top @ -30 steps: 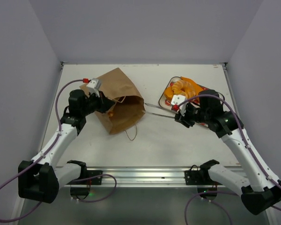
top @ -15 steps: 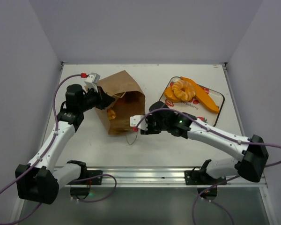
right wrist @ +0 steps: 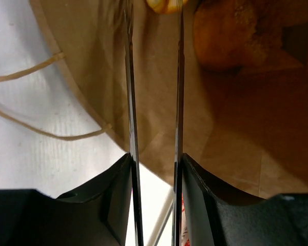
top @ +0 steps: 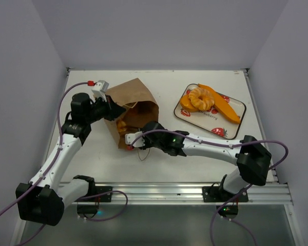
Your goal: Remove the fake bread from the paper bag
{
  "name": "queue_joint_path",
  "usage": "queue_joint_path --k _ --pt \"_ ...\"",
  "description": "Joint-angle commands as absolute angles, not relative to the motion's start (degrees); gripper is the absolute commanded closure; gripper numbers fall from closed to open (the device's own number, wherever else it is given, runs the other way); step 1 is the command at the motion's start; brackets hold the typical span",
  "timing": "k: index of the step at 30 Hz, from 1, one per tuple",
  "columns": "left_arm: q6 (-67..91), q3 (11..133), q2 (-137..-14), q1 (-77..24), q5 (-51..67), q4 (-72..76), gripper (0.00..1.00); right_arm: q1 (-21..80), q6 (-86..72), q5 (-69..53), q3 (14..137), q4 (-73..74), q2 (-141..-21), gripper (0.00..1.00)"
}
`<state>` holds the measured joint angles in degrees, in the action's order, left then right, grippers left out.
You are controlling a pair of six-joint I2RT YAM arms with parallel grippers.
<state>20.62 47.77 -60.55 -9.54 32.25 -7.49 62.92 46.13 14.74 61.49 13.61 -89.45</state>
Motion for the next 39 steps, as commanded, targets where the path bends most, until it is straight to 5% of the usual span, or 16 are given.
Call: queue_joint_path --k 1,12,24,39 --pt "23.29 48.16 -59.24 -9.23 34.89 -5.89 0.94 64.68 49.3 20.91 63.11 6.42 -90.96 0.56" --pt "26.1 47.37 -58.27 -9.32 37.61 -3.25 0.94 68.11 54.58 29.26 62.4 -1.22 -96.76 0.57" --pt "25.05 46.67 -57.83 -9.23 37.53 -3.43 0.94 67.94 54.5 31.03 61.09 -1.24 -94.4 0.97" --pt "21.97 44.56 -61.78 -9.14 28.3 -1.76 0.94 65.48 49.92 12.93 58.36 22.4 -71.73 0.99"
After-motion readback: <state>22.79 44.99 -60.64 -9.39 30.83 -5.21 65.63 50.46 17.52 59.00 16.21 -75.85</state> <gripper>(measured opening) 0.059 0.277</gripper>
